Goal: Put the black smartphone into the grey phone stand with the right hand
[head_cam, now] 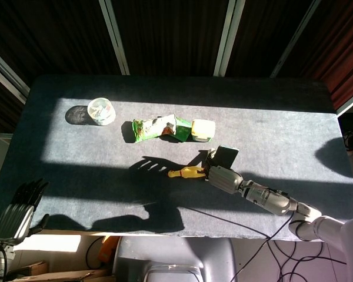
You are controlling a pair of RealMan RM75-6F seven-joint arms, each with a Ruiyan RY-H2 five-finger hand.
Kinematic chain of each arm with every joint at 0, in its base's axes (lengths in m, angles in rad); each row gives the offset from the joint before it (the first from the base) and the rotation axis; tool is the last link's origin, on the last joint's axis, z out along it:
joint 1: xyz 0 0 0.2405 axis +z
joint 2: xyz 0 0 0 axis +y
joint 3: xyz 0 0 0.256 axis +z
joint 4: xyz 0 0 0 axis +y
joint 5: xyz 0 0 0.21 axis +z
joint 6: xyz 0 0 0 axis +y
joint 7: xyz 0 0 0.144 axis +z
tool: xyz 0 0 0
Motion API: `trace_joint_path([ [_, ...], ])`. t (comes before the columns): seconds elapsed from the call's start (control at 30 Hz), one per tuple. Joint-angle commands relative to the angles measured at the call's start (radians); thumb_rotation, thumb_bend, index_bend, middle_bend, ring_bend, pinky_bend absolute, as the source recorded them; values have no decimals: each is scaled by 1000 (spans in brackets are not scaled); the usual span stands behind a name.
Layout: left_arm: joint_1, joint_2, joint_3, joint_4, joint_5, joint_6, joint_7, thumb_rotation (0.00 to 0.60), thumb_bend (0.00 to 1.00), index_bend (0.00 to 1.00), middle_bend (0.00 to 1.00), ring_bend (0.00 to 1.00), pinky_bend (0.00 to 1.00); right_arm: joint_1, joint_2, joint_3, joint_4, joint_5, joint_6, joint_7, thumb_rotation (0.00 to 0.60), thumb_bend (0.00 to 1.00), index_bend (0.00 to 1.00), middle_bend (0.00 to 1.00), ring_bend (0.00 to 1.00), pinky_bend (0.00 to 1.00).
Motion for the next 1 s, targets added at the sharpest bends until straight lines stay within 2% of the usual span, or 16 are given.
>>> trace_joint_path([
  [0.03,0,0,0,0,-1,-1,0,600,368,0,0,0,0,-1,-1,1,-1,4,-1,-3,600,393,817,659,624,490],
  [0.37,0,1,1,0,0,-2,-2,600,368,0,0,0,0,-2,-14,4,3,17,-8,-14,600,394,542,659,624,489],
  [1.0,-3,2,1,2,-2,-5,-8,600,366,0,0,0,0,-3,-18,17,-6,45,-8,-22,600,393,343,655,622,478],
])
